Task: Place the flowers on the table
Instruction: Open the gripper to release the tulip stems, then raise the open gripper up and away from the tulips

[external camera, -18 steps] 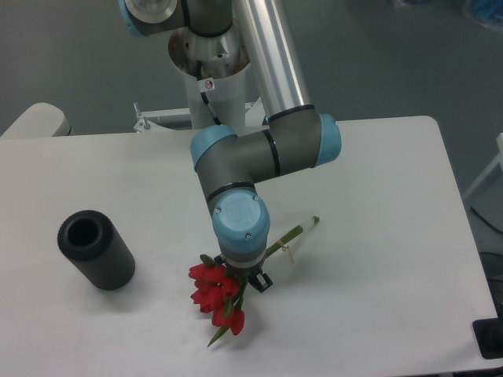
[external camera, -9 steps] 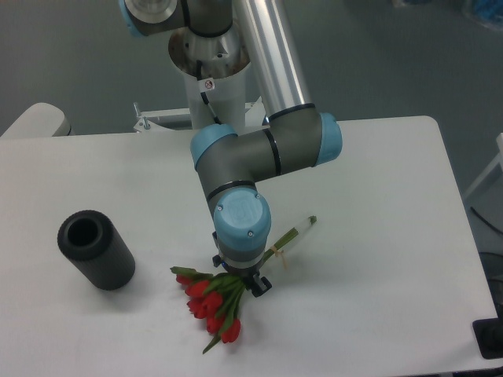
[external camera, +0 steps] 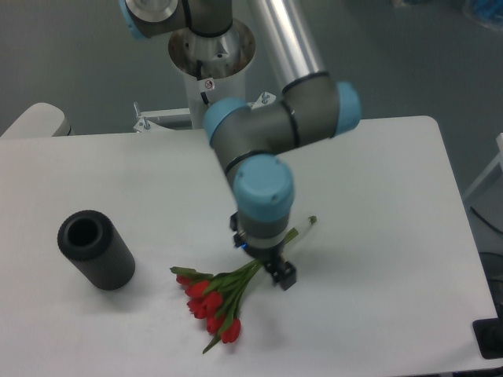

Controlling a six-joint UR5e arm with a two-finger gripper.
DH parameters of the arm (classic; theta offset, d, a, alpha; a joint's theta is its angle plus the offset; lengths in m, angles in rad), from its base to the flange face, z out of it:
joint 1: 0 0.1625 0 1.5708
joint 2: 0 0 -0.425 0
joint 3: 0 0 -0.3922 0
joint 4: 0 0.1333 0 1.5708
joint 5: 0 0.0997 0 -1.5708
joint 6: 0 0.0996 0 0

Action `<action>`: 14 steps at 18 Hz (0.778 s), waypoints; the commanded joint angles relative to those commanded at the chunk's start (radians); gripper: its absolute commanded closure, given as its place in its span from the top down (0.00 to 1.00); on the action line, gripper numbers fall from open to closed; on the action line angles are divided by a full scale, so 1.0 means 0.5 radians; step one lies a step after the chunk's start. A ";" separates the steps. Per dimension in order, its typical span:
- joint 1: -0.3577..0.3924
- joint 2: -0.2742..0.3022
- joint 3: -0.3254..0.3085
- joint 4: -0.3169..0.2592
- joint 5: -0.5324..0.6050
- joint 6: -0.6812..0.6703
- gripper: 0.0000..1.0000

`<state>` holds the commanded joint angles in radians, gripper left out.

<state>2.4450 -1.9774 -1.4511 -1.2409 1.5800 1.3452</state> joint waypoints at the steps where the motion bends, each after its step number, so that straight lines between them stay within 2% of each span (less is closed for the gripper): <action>1: 0.037 0.025 -0.015 -0.025 -0.003 0.015 1.00; 6: 0.126 0.086 -0.034 -0.138 0.003 0.175 1.00; 14: 0.172 0.117 -0.135 -0.111 -0.006 0.206 1.00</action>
<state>2.5311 -1.9190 -1.5186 -1.2962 1.5769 1.4480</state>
